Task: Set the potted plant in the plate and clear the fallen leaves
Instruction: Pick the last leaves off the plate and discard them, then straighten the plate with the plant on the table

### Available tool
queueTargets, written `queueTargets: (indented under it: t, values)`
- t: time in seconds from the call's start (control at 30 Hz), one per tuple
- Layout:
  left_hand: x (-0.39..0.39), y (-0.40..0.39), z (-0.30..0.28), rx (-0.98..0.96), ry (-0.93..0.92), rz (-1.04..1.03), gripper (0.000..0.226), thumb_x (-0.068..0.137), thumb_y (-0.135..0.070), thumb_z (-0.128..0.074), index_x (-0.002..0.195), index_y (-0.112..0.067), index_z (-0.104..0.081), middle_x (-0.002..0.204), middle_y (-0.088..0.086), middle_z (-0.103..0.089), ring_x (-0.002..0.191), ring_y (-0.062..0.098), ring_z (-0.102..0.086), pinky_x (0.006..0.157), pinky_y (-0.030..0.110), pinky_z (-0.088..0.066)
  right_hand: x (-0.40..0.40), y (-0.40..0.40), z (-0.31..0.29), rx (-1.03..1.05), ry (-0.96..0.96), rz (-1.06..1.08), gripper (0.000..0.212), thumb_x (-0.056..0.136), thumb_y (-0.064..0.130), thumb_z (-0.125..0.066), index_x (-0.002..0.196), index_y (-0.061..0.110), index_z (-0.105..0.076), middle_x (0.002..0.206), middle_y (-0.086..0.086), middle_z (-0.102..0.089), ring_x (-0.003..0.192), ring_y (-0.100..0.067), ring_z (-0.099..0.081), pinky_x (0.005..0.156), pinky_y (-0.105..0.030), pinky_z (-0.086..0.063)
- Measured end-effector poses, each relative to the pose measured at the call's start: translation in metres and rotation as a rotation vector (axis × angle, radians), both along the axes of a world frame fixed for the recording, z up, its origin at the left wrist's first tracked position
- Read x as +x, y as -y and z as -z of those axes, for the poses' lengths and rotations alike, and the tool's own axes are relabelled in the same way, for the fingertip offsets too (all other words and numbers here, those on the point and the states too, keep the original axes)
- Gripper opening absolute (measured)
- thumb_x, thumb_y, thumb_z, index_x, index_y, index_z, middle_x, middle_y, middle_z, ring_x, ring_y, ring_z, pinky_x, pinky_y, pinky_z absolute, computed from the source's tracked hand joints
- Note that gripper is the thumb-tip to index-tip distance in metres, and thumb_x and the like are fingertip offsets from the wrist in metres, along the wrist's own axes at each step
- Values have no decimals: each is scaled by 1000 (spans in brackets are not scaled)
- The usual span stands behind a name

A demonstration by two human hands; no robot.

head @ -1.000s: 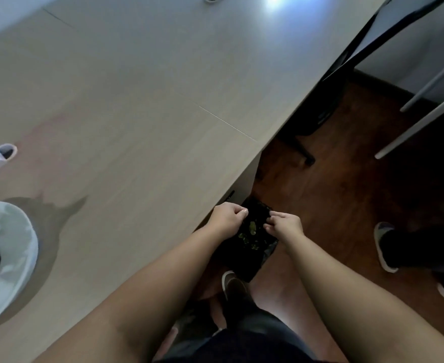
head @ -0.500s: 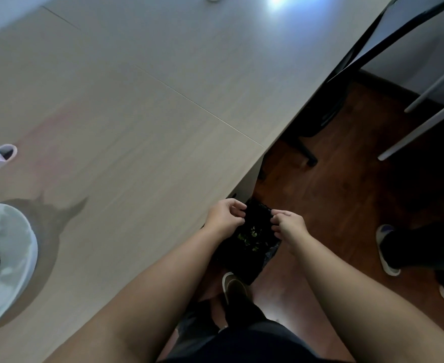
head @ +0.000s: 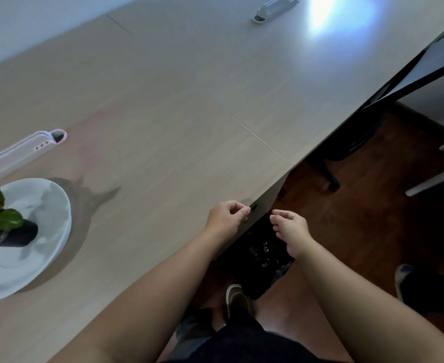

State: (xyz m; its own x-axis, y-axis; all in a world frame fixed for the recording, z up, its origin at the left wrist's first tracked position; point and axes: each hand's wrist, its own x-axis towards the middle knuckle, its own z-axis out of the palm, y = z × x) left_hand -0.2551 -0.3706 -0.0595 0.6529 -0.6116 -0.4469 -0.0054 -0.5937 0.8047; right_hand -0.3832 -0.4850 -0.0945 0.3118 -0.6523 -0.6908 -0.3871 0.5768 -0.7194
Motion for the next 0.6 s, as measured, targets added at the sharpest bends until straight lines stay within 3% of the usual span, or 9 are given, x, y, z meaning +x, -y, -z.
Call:
queueTargets:
  t: [0.17,0.37,0.47,0.6]
  values:
    - [31,-50,-6,-81,-75,-260,24,86,-26,-70,65,-21,-62,61,-3,-62,55,11,-49,63,26,-43,60,-30,-25,31,140,-121,23,81,2,-70,103,7,-66,71,-4,-61,58,-12,-51,52,-21,-41]
    - [62,-137,-17,-83,-39,-503,22,81,-31,-76,67,-18,-65,61,-6,-62,58,8,-52,63,23,-44,140,-96,-57,59,266,-368,7,79,11,-74,85,12,-70,67,-1,-63,55,-9,-52,52,-19,-44]
    - [73,-187,-21,-84,-5,-670,25,78,-34,-78,68,-14,-66,59,-6,-61,56,7,-51,63,25,-43,169,-136,-65,79,240,-505,9,82,16,-73,77,12,-66,65,-3,-60,54,-11,-50,52,-21,-42]
    - [82,-249,-22,-73,17,-854,30,80,-38,-74,68,-11,-67,63,0,-63,60,14,-53,65,28,-44,193,-178,-67,104,153,-659,11,85,21,-66,85,9,-68,66,-3,-58,53,-12,-48,51,-22,-38]
